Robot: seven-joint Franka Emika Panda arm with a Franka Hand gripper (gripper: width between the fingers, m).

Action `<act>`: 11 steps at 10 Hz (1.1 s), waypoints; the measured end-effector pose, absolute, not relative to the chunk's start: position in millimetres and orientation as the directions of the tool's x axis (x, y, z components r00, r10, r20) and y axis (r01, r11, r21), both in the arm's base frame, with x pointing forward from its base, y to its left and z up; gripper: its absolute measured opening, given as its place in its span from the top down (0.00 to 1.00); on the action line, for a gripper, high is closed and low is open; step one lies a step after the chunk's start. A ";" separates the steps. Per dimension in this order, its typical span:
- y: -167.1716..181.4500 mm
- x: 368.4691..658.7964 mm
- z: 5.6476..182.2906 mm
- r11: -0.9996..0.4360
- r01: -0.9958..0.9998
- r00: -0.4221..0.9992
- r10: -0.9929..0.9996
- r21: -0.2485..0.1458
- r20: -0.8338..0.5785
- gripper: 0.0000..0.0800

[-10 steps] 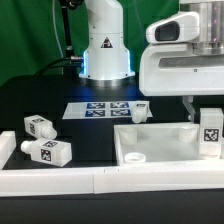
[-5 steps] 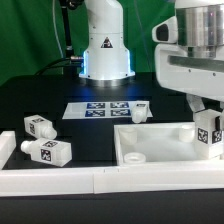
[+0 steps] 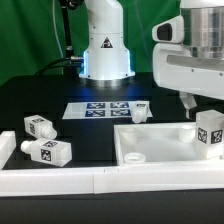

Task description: Assemble one leg

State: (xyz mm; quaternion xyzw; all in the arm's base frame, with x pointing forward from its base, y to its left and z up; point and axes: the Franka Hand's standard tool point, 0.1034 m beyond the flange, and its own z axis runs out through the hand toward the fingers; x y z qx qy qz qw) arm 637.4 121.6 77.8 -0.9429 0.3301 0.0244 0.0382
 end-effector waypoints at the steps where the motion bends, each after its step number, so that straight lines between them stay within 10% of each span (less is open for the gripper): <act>1: 122.7 637.8 78.0 -0.830 -0.553 0.833 -0.551 -0.074 -0.051 0.20; 5: 118.8 635.2 78.4 -0.931 -0.356 0.934 -0.356 -0.087 -0.008 0.19; 8: 110.9 640.1 75.6 -0.982 0.190 0.980 0.189 -0.010 0.062 0.19; 10: 109.2 639.1 73.6 -0.986 0.165 0.983 0.164 -0.009 0.080 0.19; 11: 109.0 639.3 73.7 -0.988 0.156 0.985 0.155 -0.010 0.080 0.35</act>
Offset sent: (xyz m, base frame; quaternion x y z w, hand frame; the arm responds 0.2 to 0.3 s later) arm 0.0000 0.0000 0.0000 0.0000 0.0000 -0.1938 0.9810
